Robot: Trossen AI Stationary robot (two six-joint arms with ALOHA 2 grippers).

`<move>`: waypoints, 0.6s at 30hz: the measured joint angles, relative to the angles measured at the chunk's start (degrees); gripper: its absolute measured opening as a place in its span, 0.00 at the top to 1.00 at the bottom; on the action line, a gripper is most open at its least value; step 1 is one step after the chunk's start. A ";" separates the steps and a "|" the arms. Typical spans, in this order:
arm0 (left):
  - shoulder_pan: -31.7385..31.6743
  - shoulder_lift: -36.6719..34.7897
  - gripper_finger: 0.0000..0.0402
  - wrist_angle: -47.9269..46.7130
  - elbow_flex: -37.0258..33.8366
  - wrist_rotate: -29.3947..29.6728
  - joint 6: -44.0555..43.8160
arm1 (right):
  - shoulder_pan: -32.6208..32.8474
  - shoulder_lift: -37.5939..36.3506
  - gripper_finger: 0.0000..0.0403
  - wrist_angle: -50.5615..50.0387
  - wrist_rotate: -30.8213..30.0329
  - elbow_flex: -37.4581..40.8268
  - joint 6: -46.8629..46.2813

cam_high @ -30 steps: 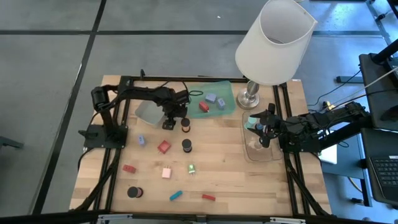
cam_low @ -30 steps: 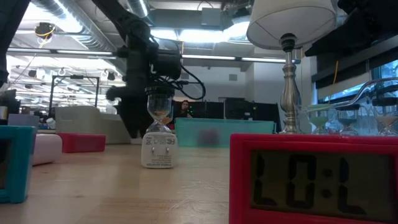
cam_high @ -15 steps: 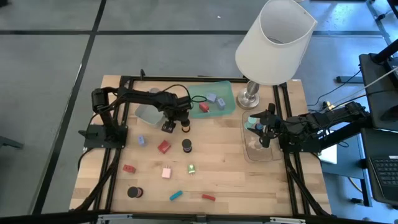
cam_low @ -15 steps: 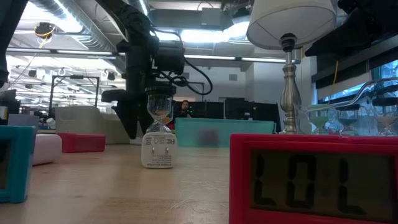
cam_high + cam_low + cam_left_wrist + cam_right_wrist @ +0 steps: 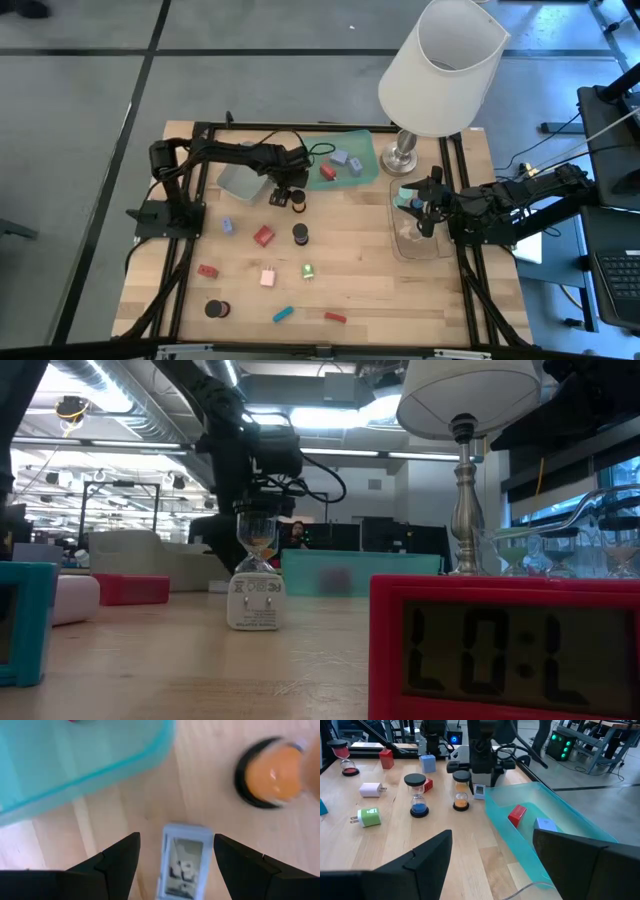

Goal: Pick & Place Office items
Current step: Put the white digital clock into the gray bin

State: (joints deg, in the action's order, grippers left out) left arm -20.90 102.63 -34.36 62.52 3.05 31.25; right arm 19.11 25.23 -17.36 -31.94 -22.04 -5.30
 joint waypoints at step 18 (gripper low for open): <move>-4.49 3.47 0.38 -0.82 0.17 -7.19 -3.99 | 0.00 0.02 0.30 0.00 0.02 0.00 -0.04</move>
State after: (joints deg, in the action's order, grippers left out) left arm -25.39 106.10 -35.18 62.69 -4.14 27.26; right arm 19.11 25.26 -17.36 -31.92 -22.04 -5.34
